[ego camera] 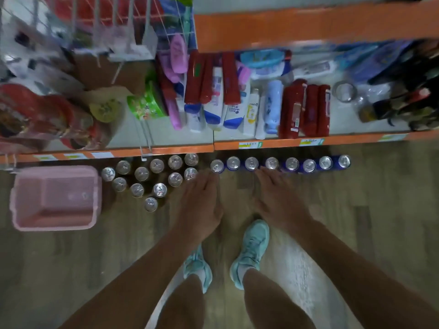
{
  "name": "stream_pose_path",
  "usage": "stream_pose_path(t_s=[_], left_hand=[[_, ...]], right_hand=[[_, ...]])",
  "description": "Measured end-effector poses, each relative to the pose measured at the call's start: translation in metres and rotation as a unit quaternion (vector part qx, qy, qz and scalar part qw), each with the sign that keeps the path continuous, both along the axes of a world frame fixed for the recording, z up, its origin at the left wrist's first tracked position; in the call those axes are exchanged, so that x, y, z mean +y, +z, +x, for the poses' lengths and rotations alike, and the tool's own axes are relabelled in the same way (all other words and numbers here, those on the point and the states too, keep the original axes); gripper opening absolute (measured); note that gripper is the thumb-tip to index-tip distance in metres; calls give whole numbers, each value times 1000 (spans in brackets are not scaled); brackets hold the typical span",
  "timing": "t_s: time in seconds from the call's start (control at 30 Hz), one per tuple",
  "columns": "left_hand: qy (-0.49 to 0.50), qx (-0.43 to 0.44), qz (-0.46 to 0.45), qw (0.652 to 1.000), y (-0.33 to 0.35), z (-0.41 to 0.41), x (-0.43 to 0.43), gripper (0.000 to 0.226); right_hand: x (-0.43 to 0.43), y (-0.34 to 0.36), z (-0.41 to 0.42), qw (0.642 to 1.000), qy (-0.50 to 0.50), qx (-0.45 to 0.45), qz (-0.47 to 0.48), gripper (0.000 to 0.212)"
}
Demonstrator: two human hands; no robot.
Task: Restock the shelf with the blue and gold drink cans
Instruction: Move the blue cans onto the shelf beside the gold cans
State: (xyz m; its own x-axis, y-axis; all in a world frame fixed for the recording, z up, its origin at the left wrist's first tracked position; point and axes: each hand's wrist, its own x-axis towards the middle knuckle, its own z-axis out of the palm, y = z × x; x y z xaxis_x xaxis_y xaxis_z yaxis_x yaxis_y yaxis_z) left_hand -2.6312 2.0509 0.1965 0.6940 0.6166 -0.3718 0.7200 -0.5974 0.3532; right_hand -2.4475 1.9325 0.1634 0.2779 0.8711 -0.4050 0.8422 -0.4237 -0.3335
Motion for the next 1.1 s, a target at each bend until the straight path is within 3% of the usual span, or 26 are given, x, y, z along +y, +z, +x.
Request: stream_pose_path(t_s=[0.27,0.57,0.8,0.97,1.1], left_hand=[[-35,18,-16,999,-196,0,22,77],[-76,-45,62,994,-337,9,60,98],[-64,-136,92,984,-379,9,64,102],[-4,-171,-41,984,-369,15,68,90],[73,-247,-117,959,-357,11,65,87]], right_hand=[[12,-187,0,997,42,-57,16,76],[63,-299,0,977,98,-167,86,81],[70,-327,-8,968,90,-213,101,80],[84,-320,-9,973,78,-203,82,86],[87,-306,-8,977,53,-173,109,81]])
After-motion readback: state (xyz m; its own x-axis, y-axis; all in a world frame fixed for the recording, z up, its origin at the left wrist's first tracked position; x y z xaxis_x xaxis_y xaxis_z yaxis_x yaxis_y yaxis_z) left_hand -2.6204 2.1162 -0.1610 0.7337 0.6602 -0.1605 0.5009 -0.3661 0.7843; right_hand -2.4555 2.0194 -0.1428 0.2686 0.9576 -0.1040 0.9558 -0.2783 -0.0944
